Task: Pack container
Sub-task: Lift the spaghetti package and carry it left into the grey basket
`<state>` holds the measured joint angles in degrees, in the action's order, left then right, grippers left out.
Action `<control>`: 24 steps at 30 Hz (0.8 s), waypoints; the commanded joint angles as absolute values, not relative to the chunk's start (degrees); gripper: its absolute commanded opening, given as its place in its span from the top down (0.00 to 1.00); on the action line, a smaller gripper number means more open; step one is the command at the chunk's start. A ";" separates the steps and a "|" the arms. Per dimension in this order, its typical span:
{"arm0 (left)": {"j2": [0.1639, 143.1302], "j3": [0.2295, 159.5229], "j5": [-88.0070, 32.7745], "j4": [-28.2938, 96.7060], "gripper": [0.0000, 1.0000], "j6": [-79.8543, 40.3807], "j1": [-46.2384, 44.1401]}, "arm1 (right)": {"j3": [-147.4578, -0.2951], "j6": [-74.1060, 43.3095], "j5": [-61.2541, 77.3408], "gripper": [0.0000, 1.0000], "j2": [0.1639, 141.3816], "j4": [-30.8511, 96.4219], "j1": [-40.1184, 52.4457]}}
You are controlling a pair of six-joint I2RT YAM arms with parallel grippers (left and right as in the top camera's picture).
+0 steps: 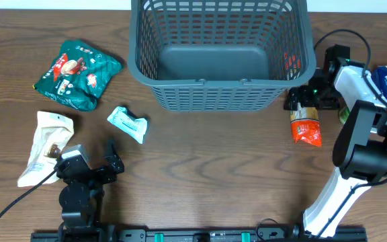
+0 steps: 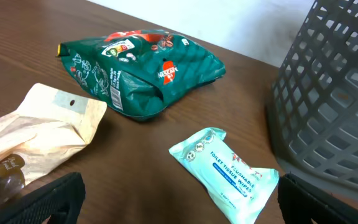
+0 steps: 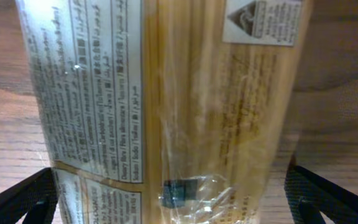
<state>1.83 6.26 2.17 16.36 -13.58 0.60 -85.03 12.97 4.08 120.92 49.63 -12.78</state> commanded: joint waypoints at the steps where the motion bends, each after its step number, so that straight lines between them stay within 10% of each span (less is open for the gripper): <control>1: 1.78 5.34 3.25 17.56 0.01 -13.98 0.78 | -84.09 12.23 4.27 0.01 121.80 49.04 -12.38; 8: 1.78 5.34 3.25 17.56 0.01 -13.98 0.78 | -84.09 12.60 4.27 0.17 121.80 49.04 -12.38; 11: 1.78 5.34 3.22 17.56 0.01 -13.98 0.78 | -84.09 13.17 4.23 0.94 121.80 49.15 -12.40; 24: 1.78 5.34 3.25 17.56 0.01 -13.98 0.78 | -84.55 11.79 3.84 0.99 120.95 49.56 -12.38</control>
<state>1.83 6.26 2.17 16.36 -13.61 0.60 -85.17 12.88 4.23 119.63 49.63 -12.71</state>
